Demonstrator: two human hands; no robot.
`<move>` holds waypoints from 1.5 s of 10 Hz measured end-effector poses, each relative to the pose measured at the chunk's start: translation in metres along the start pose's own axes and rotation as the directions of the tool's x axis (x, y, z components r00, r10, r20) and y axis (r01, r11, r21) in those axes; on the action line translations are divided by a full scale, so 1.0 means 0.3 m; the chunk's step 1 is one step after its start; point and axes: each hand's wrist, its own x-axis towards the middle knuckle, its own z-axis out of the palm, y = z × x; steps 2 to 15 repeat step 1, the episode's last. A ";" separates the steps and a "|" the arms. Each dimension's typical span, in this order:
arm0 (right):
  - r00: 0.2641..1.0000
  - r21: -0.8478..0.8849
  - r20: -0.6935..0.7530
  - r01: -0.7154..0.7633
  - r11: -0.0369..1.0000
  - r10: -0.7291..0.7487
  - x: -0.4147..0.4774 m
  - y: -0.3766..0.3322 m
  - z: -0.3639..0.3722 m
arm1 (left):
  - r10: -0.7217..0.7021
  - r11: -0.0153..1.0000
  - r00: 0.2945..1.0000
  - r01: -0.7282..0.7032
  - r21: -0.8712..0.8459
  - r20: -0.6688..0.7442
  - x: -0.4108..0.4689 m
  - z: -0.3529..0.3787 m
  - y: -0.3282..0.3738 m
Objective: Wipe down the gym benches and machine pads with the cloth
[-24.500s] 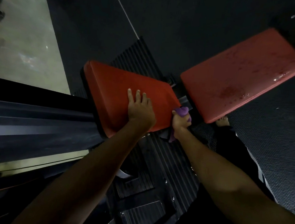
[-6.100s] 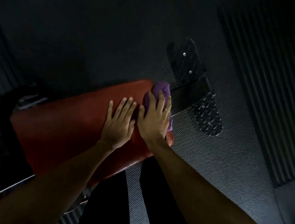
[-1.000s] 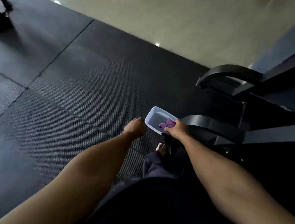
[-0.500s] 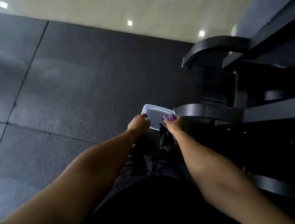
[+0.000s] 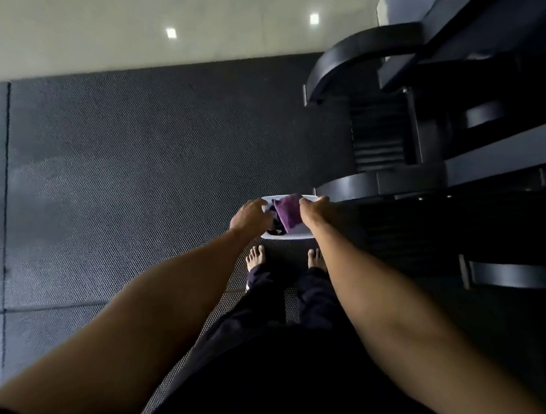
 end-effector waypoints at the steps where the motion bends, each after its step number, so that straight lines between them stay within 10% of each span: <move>1: 1.000 -0.066 0.014 0.019 0.998 -0.018 -0.001 -0.004 0.009 | 0.002 1.000 1.000 -0.002 0.013 -0.002 0.027 -0.031 -0.005; 15: 1.000 -0.066 0.014 0.019 0.998 -0.018 -0.001 -0.004 0.009 | 0.002 1.000 1.000 -0.002 0.013 -0.002 0.027 -0.031 -0.005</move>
